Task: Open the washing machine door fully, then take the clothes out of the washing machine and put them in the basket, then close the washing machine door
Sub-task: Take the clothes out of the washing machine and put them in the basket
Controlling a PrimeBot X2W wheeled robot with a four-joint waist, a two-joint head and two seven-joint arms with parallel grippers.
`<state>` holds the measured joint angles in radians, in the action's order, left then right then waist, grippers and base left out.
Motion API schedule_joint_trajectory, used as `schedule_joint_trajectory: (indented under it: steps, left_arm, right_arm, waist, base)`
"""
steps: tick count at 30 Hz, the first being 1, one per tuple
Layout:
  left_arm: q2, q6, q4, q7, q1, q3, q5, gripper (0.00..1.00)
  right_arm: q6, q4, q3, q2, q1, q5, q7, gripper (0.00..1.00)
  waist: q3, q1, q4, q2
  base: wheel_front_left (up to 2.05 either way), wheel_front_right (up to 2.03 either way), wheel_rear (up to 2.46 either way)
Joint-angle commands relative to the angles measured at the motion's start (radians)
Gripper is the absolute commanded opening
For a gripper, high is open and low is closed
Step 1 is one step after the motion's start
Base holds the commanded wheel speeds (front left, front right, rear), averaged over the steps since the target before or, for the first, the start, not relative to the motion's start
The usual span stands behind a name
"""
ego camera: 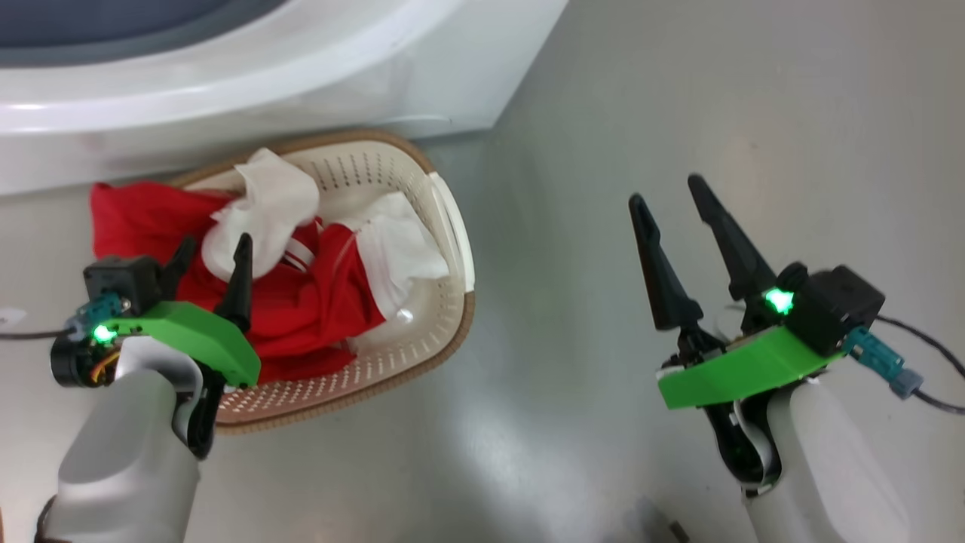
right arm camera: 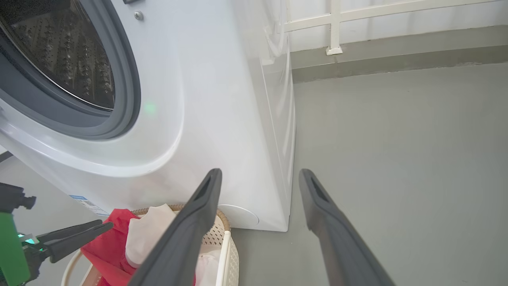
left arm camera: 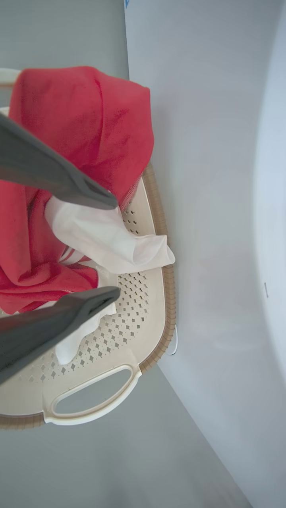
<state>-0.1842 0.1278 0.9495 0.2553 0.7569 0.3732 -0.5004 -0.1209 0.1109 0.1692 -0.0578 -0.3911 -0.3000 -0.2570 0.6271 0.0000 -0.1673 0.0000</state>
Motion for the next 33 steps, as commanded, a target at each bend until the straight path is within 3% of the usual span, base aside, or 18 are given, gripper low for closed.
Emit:
schedule_joint_trajectory:
  steps: [1, 15, 33]
  left_arm:
    - [-0.026, 0.003, -0.034, 0.006, -0.037, -0.044, 0.008, 1.0]
    - [0.033, 0.003, -0.293, 0.006, -0.239, -0.254, 0.159, 1.0]
    - [0.076, 0.003, -0.593, 0.006, -0.522, -0.416, 0.283, 1.0]
  right_arm:
    - [-0.01, -0.012, 0.014, 0.008, 0.044, 0.014, -0.005, 1.0]
    - [-0.01, 0.028, -0.009, -0.024, 0.143, 0.014, -0.005, 1.0]
    - [-0.01, 0.038, -0.03, -0.075, 0.276, -0.015, -0.005, 1.0]
  waist:
    - [-0.051, 0.0, 0.023, 0.0]
    - [-0.263, 0.0, 0.065, 0.0]
    - [-0.461, 0.0, 0.091, 0.0]
  base:
    - [0.0, 0.0, 0.0]
    - [0.0, 0.0, 0.0]
    - [0.0, 0.0, 0.0]
